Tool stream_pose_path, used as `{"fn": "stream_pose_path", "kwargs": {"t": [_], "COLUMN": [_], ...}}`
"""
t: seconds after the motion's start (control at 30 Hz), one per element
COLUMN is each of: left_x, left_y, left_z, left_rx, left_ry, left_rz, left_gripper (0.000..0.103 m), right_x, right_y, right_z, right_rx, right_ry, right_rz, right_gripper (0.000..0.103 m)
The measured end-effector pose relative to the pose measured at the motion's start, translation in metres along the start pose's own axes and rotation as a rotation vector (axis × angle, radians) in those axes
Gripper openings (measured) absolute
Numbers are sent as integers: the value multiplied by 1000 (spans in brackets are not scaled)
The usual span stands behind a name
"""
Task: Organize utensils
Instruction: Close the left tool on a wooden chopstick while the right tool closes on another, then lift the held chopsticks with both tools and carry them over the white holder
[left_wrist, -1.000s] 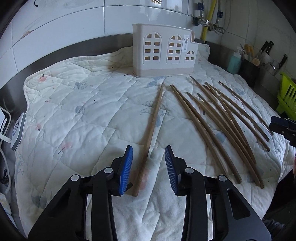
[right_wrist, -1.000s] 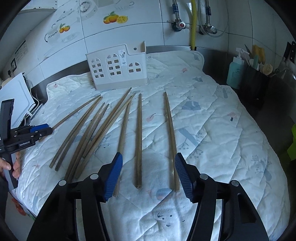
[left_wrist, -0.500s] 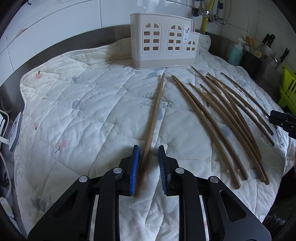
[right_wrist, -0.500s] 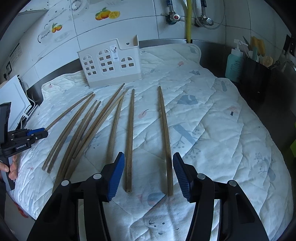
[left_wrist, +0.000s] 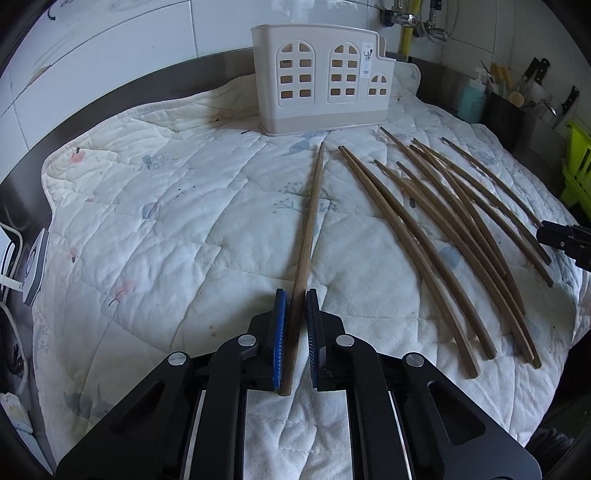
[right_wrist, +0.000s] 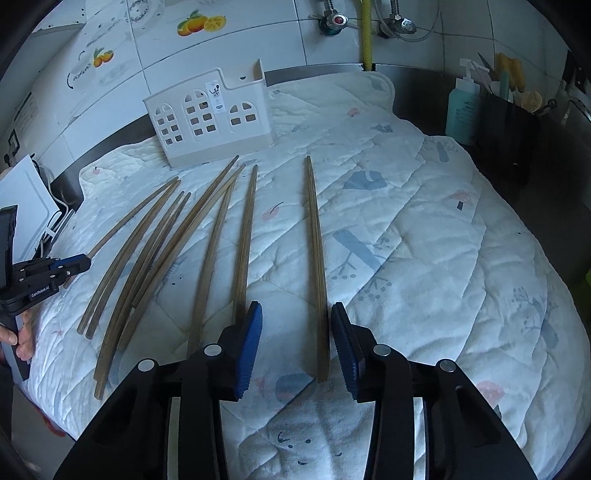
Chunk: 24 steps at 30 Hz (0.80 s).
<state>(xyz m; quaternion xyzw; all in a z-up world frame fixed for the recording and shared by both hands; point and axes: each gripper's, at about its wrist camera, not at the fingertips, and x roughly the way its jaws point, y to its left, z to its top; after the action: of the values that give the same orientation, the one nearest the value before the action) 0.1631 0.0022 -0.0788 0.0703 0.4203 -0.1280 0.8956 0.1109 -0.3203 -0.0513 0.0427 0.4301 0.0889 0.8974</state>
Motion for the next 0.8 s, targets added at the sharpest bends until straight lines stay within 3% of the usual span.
{"fn": "stream_pose_path", "kwargs": {"t": [0.23, 0.3, 0.33, 0.5, 0.8], "left_x": [0, -1, -2, -11, -47], "left_y": [3, 1, 0, -7, -11], "left_z": [0, 0, 0, 1, 5], "left_rx": [-34, -30, -31, -35, -89], "left_ry": [-4, -11, -14, -39, -127], "left_rz": [-11, 5, 4, -7, -8], "left_gripper": [9, 8, 7, 5, 5], "right_x": [2, 2, 2, -6, -54], "right_y": [-3, -1, -1, -1, 6], "right_z": [1, 0, -1, -3, 8], "right_rx": [1, -19, -24, -33, -67], "right_ry": [-3, -8, -12, -34, -150], "right_rz": [-24, -50, -61, -72, -75], "right_gripper": [24, 16, 7, 7, 7]}}
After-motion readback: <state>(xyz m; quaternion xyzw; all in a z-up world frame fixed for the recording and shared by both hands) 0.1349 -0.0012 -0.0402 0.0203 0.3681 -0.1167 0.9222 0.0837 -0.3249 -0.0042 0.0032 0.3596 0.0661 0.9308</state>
